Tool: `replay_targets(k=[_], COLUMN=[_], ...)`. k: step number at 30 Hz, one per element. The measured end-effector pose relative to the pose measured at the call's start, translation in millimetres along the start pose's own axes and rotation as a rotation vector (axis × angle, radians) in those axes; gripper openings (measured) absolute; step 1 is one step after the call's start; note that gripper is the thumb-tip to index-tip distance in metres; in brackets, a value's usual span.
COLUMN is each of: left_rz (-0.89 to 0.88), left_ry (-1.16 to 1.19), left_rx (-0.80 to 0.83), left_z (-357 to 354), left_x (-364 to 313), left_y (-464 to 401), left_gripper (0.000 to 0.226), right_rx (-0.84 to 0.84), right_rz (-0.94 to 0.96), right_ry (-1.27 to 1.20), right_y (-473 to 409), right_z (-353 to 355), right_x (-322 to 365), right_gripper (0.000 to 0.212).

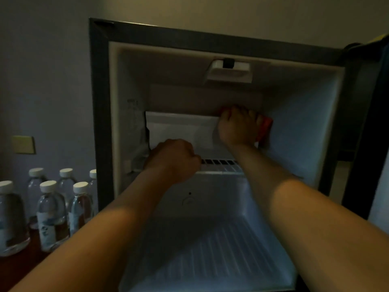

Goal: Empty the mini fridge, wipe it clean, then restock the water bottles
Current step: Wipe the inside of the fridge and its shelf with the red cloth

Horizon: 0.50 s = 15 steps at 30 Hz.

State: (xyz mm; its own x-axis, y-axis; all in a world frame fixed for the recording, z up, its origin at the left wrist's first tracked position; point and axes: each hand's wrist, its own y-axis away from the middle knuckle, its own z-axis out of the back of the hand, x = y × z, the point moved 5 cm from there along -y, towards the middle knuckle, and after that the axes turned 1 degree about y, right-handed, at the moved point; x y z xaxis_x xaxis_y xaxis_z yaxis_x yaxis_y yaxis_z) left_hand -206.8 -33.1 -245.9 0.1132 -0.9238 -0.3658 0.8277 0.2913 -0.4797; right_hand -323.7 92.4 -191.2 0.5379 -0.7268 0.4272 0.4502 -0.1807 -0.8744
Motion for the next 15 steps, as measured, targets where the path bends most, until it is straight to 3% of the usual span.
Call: replay_targets(k=[2,6,10,15], left_rz=[0.024,0.065,0.079,0.066], left_ry=[0.028,0.072,0.064,0.063], left_rx=[-0.011,0.01,0.013,-0.055], left_z=[2.7,1.4,0.6,4.1], left_x=[1.2,7.6,9.8,9.9], left_y=[-3.3,-6.6,-8.3,-6.7], left_gripper=[0.022,0.019,0.019,0.025], right_rx=[0.02,0.248,0.323,0.246], right_rz=[0.077,0.116,0.205,0.124], right_ry=[0.026,-0.011,-0.009,0.188], right_y=[-0.9,-2.1,-10.3,-22.8], right_z=[-2.8,-13.3,-12.3,0.4], right_x=[9.3,18.5,12.3,-18.6], right_gripper=[0.035,0.039,0.034,0.036])
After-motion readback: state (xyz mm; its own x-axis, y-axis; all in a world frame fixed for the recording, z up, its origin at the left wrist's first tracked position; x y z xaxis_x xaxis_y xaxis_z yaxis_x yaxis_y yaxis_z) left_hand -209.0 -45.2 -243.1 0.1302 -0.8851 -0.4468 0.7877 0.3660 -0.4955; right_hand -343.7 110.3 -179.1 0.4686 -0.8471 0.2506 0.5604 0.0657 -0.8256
